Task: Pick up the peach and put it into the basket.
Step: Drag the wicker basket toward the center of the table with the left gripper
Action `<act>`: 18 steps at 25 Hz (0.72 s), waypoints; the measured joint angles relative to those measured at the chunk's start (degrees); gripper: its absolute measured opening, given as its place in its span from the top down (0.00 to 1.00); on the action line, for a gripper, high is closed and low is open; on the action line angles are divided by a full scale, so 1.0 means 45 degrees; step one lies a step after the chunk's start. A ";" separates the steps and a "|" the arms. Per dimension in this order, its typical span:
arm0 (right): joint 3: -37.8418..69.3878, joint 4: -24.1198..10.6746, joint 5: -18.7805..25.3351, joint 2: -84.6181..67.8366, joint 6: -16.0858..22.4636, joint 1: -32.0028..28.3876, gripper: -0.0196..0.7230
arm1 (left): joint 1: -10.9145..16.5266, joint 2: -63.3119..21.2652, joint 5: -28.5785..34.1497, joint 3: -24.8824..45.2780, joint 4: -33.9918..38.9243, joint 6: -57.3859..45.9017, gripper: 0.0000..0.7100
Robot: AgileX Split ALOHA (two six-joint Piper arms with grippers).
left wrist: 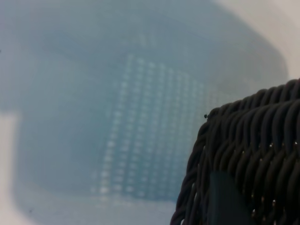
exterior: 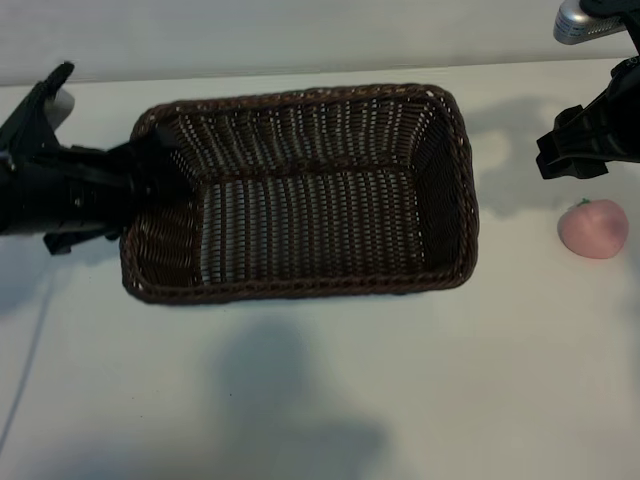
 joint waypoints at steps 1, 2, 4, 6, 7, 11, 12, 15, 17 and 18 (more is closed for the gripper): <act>0.0000 0.0000 0.0000 0.0000 0.0000 0.0000 0.17 | 0.0000 0.0192 0.0026 -0.0307 -0.0012 0.0015 0.53; 0.0000 0.0000 0.0000 0.0000 0.0021 0.0000 0.17 | 0.0000 0.0456 0.0068 -0.0640 -0.0044 0.0025 0.53; 0.0000 0.0000 0.0000 0.0000 0.0050 0.0000 0.17 | 0.0000 0.1037 0.0157 -0.1271 -0.0072 -0.0005 0.53; 0.0000 0.0000 0.0000 0.0000 0.0080 0.0000 0.17 | 0.0000 0.1590 0.0185 -0.1827 -0.0113 -0.0062 0.53; 0.0000 0.0000 0.0000 0.0000 0.0092 0.0000 0.17 | 0.0000 0.1893 0.0190 -0.2083 -0.0142 -0.0090 0.53; 0.0000 0.0000 0.0000 0.0000 0.0092 0.0000 0.17 | 0.0000 0.2983 0.0249 -0.2789 -0.0423 -0.0143 0.53; 0.0000 0.0000 0.0000 0.0000 0.0092 0.0000 0.17 | -0.0013 0.3200 0.0255 -0.2936 -0.0430 -0.0156 0.53; 0.0000 0.0000 0.0000 0.0000 0.0092 0.0000 0.17 | -0.0310 0.3916 0.0147 -0.3331 -0.0440 -0.0156 0.53; 0.0000 0.0000 0.0000 0.0000 0.0092 0.0000 0.17 | -0.0657 0.4326 0.0010 -0.3593 -0.0471 -0.0169 0.53; 0.0000 0.0000 0.0000 0.0000 0.0092 0.0000 0.17 | -0.0843 0.4541 -0.0013 -0.3734 -0.0481 -0.0169 0.53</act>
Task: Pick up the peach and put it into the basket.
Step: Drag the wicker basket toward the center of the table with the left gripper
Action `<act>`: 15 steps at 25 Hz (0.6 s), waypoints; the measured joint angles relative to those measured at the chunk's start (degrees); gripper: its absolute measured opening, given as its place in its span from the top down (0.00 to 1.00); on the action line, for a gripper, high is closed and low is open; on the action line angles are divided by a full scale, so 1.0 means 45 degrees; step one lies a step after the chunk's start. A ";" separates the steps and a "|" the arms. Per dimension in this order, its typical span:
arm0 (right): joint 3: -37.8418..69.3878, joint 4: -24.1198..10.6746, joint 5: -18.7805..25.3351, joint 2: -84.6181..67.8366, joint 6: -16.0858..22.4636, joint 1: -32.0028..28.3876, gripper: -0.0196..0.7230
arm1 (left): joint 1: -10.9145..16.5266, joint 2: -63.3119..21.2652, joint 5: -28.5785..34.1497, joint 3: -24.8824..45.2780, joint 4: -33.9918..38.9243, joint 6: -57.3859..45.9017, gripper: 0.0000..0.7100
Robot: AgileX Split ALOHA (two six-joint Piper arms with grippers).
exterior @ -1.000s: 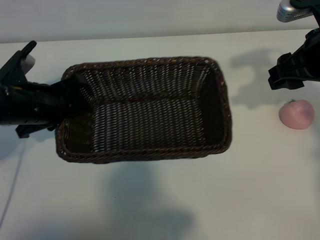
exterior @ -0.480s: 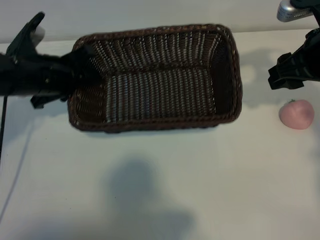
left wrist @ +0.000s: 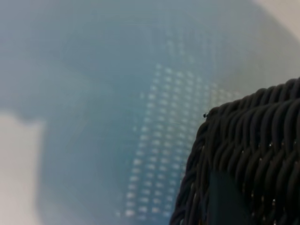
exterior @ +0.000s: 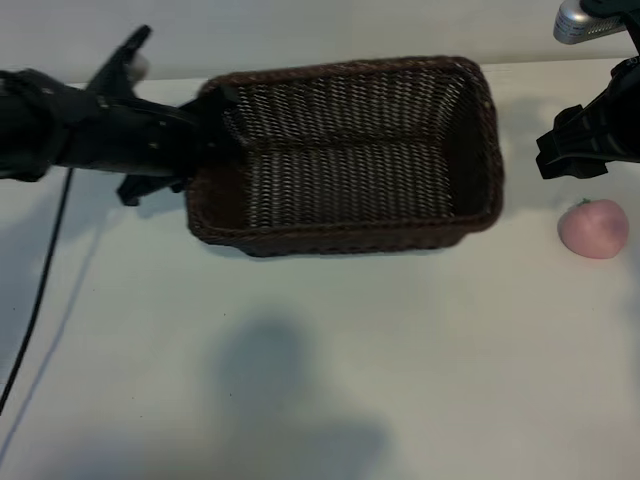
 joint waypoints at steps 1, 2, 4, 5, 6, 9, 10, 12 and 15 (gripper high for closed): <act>0.0000 0.0000 0.0000 0.0000 0.0000 0.0000 0.17 | -0.0143 0.0187 -0.0016 -0.0127 -0.0030 0.0000 0.53; 0.0000 0.0000 0.0000 0.0000 0.0000 0.0000 0.17 | -0.0296 0.0418 -0.0016 -0.0253 -0.0056 0.0000 0.53; 0.0000 0.0000 0.0000 0.0000 0.0000 0.0000 0.17 | -0.0499 0.0889 -0.0040 -0.0446 -0.0086 -0.0012 0.53; 0.0000 0.0000 0.0012 0.0000 0.0000 0.0000 0.17 | -0.0553 0.1065 -0.0053 -0.0536 -0.0099 -0.0025 0.53; 0.0000 0.0000 0.0012 0.0000 0.0000 0.0000 0.17 | -0.0597 0.1257 -0.0102 -0.0587 -0.0099 -0.0035 0.53; 0.0000 0.0000 0.0012 0.0000 0.0000 0.0000 0.17 | -0.0628 0.1641 -0.0402 -0.0662 -0.0099 -0.0267 0.53; 0.0000 0.0000 0.0012 0.0000 0.0000 0.0000 0.17 | -0.0628 0.1712 -0.0520 -0.0662 -0.0128 -0.0359 0.53; 0.0000 0.0000 0.0012 0.0000 0.0000 0.0000 0.17 | -0.0628 0.1742 -0.0655 -0.0662 -0.0128 -0.0462 0.53; 0.0000 0.0000 0.0012 0.0000 0.0000 0.0000 0.17 | -0.0628 0.1742 -0.0733 -0.0672 -0.0128 -0.0462 0.53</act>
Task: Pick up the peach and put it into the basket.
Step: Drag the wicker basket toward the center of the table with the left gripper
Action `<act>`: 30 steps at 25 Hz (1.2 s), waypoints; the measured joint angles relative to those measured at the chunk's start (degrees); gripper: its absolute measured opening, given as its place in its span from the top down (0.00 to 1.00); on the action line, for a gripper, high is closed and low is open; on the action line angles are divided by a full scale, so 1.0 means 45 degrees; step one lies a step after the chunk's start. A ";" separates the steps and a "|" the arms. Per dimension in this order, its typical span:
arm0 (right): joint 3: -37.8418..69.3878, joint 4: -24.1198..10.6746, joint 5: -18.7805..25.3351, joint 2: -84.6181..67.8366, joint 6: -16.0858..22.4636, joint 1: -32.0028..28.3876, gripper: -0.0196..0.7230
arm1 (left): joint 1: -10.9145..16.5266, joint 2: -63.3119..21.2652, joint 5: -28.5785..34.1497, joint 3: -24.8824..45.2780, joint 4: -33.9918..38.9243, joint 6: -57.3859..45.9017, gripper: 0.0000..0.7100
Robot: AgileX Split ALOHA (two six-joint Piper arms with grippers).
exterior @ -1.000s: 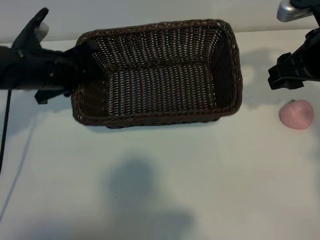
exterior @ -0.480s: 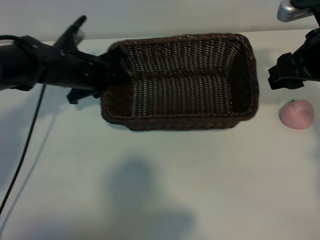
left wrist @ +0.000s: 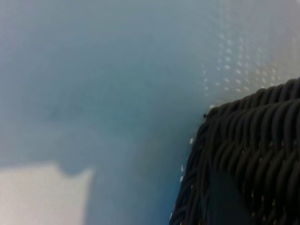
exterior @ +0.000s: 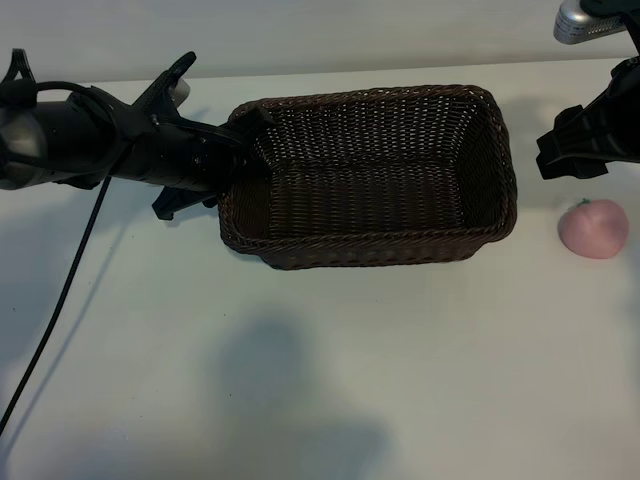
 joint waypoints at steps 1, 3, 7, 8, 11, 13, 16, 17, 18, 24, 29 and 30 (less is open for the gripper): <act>0.0000 0.0000 0.0000 0.0000 0.0000 0.0000 0.17 | 0.0000 0.0000 0.0000 0.0000 0.0000 0.0000 0.53; 0.0000 0.0000 0.0000 0.0000 0.0000 0.0000 0.17 | 0.0000 0.0000 0.0000 0.0000 0.0000 0.0074 0.53; 0.0000 0.0000 0.0000 0.0000 0.0000 0.0000 0.17 | 0.0000 0.0000 0.0094 0.0000 0.0000 0.0101 0.53; 0.0000 0.0000 0.0000 0.0000 0.0000 0.0000 0.17 | 0.0000 0.0000 0.0154 0.0000 0.0000 0.0129 0.53; 0.0000 0.0000 0.0000 0.0000 0.0000 0.0000 0.17 | 0.0000 0.0000 0.0339 0.0000 0.0000 0.0184 0.53; 0.0000 0.0000 0.0024 0.0000 0.0000 0.0000 0.17 | 0.0000 0.0000 0.0400 0.0000 0.0011 0.0200 0.53; 0.0000 0.0000 0.0037 0.0000 0.0000 0.0000 0.17 | 0.0000 0.0000 0.0416 0.0000 0.0023 0.0200 0.53; 0.0000 0.0000 0.0037 0.0000 0.0000 0.0000 0.17 | 0.0000 0.0000 0.0434 0.0000 0.0066 0.0200 0.53; 0.0000 0.0000 0.0037 0.0000 0.0000 0.0000 0.17 | 0.0000 0.0000 0.0446 0.0000 0.0129 0.0200 0.53; 0.0000 0.0000 0.0037 0.0000 0.0000 0.0000 0.17 | 0.0000 0.0000 0.0646 0.0000 0.0540 -0.0086 0.53; 0.0000 0.0000 0.0037 0.0000 0.0000 0.0000 0.17 | 0.0000 0.0000 0.0748 0.0000 0.0577 -0.0149 0.53; 0.0000 0.0000 0.0037 0.0000 0.0000 0.0000 0.17 | 0.0000 0.0000 0.0763 0.0000 0.0577 -0.0149 0.53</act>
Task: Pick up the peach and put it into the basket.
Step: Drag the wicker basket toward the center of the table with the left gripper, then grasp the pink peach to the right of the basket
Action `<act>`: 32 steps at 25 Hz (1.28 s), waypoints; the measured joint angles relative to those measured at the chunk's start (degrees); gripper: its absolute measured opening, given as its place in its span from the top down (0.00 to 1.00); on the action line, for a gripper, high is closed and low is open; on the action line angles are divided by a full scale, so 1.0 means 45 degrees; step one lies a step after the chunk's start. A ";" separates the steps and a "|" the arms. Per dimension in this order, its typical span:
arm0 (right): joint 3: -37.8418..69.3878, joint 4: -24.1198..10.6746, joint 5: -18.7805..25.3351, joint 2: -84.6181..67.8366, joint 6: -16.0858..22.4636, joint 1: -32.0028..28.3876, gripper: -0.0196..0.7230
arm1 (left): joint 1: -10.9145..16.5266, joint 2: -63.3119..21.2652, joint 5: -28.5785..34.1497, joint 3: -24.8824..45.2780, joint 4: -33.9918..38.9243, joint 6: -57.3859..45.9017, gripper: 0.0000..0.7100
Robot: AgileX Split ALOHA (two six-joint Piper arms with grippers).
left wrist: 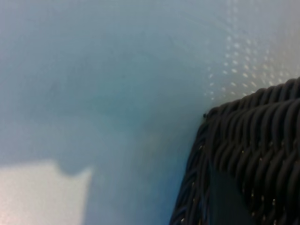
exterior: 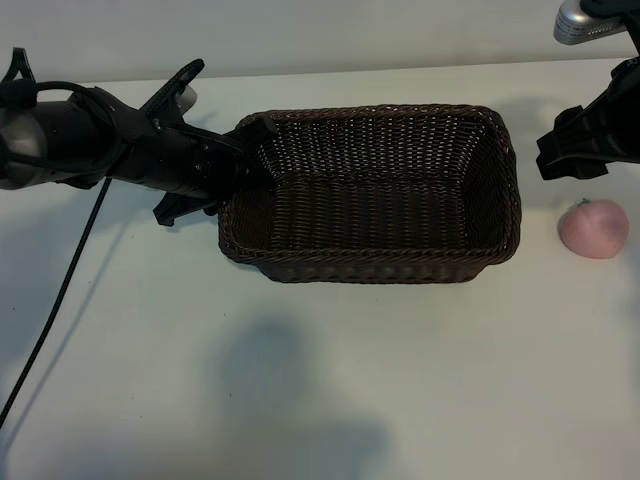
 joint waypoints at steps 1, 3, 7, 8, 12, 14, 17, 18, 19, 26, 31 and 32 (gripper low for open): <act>0.0000 0.0000 0.0000 0.0000 0.0000 0.0000 0.17 | 0.0000 0.0000 0.0000 0.0000 0.0009 0.0000 0.53; 0.0000 0.0000 0.0000 0.0000 0.0000 0.0000 0.17 | 0.0000 0.0000 0.0015 0.0000 0.0009 0.0000 0.53; 0.0000 0.0000 0.0000 0.0000 0.0000 0.0000 0.17 | 0.0000 0.0000 0.0028 0.0000 0.0009 0.0000 0.53; 0.0000 0.0000 0.0000 0.0000 0.0000 0.0000 0.17 | 0.0000 0.0000 0.0055 0.0000 0.0009 0.0000 0.52; 0.0000 0.0000 0.0000 0.0000 0.0000 0.0000 0.17 | 0.0000 -0.0012 0.0441 -0.0215 -0.0021 -0.0092 0.33; 0.0000 0.0000 0.0000 0.0000 0.0000 0.0000 0.17 | 0.0000 -0.0012 0.0642 -0.0404 -0.0021 -0.0092 0.23; 0.0000 0.0000 0.0000 0.0000 0.0000 0.0000 0.17 | 0.0000 -0.0012 0.1106 -0.0786 0.0255 -0.0127 0.15; 0.0000 0.0000 0.0000 0.0000 0.0000 0.0000 0.17 | 0.0000 -0.0012 0.1293 -0.0966 0.0473 -0.0158 0.15; 0.0000 0.0000 0.0010 0.0000 0.0000 0.0000 0.17 | 0.0000 -0.0012 0.1528 -0.1124 0.0721 -0.0256 0.15; 0.0000 0.0000 0.0048 0.0000 0.0000 0.0000 0.17 | 0.0000 -0.0445 0.2685 -0.1702 0.3525 -0.2012 0.15; 0.0000 0.0000 0.0048 0.0000 0.0000 0.0000 0.17 | 0.0000 -0.1341 0.3449 -0.1774 0.6415 -0.3612 0.15; 0.0000 0.0000 0.0064 0.0000 0.0000 0.0000 0.17 | 0.0000 -0.1537 0.3612 -0.1802 0.6994 -0.3886 0.15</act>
